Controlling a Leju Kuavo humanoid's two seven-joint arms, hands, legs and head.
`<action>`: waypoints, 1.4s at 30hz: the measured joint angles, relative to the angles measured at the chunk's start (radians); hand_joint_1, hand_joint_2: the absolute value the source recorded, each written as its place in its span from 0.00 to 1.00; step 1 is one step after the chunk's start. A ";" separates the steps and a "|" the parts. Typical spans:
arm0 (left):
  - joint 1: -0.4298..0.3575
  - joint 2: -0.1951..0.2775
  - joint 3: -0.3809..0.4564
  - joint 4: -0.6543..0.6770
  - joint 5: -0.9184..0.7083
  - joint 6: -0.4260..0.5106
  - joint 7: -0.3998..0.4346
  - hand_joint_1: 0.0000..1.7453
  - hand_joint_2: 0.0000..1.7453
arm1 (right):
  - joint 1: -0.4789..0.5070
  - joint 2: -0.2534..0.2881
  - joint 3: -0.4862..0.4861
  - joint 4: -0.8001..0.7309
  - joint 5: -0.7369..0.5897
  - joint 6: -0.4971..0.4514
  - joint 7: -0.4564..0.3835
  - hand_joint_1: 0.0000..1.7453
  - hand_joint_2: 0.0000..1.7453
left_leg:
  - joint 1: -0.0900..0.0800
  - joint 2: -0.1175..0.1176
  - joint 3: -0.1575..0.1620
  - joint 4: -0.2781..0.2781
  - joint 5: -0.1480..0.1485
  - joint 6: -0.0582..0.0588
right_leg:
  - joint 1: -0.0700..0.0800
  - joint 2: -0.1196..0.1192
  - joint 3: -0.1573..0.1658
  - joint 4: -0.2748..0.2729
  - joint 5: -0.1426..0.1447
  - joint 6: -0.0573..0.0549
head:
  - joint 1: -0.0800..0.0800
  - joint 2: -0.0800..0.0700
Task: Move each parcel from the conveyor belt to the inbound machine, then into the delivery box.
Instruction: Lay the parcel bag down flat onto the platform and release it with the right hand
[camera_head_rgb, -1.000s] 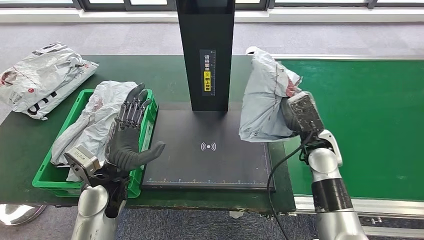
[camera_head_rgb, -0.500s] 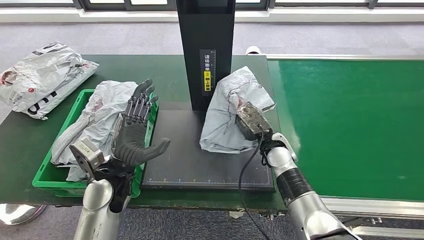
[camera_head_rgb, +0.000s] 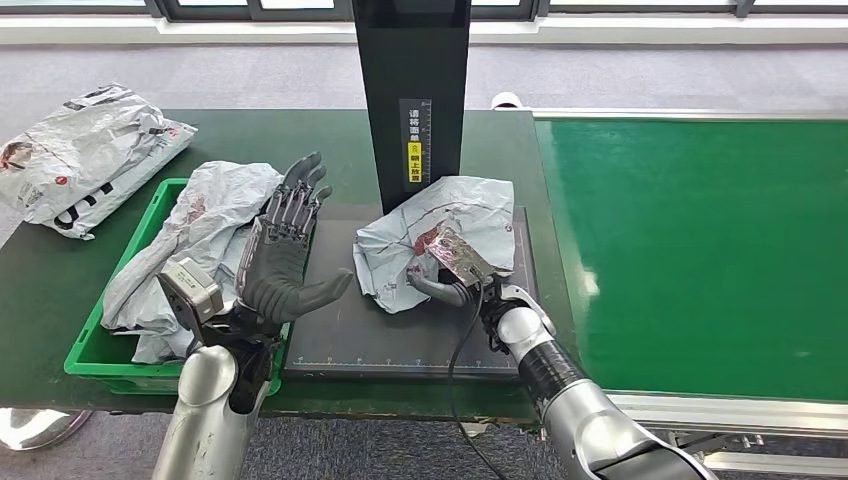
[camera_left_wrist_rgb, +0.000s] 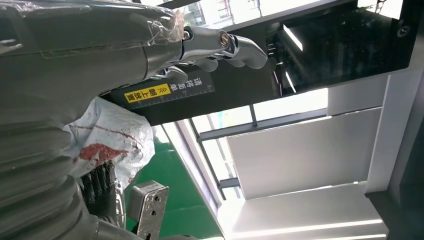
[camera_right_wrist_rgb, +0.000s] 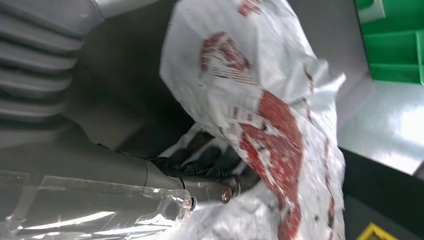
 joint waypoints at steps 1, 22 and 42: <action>-0.001 0.000 -0.002 0.004 0.000 -0.001 0.000 0.00 1.00 | 0.000 0.001 0.005 0.005 -0.001 0.006 -0.001 0.00 0.00 | 0.000 0.000 0.000 0.000 0.000 0.000 | 0.000 0.000 0.000 0.000 0.000 0.000 | 0.000 0.000; 0.027 0.019 -0.004 0.024 -0.030 0.018 -0.044 0.00 1.00 | 0.141 -0.089 0.143 -0.421 -0.041 0.118 -0.098 0.00 0.00 | 0.000 0.000 0.000 0.000 0.000 0.000 | 0.000 0.000 0.000 0.000 0.000 0.000 | 0.000 0.000; 0.092 0.021 0.071 -0.043 -0.069 0.031 -0.025 0.00 1.00 | 0.642 -0.175 -0.075 -1.434 0.000 -0.114 -0.231 0.00 1.00 | 0.000 0.000 -0.001 0.000 -0.004 0.000 | 0.000 -0.001 0.000 -0.001 -0.002 -0.001 | 0.000 0.000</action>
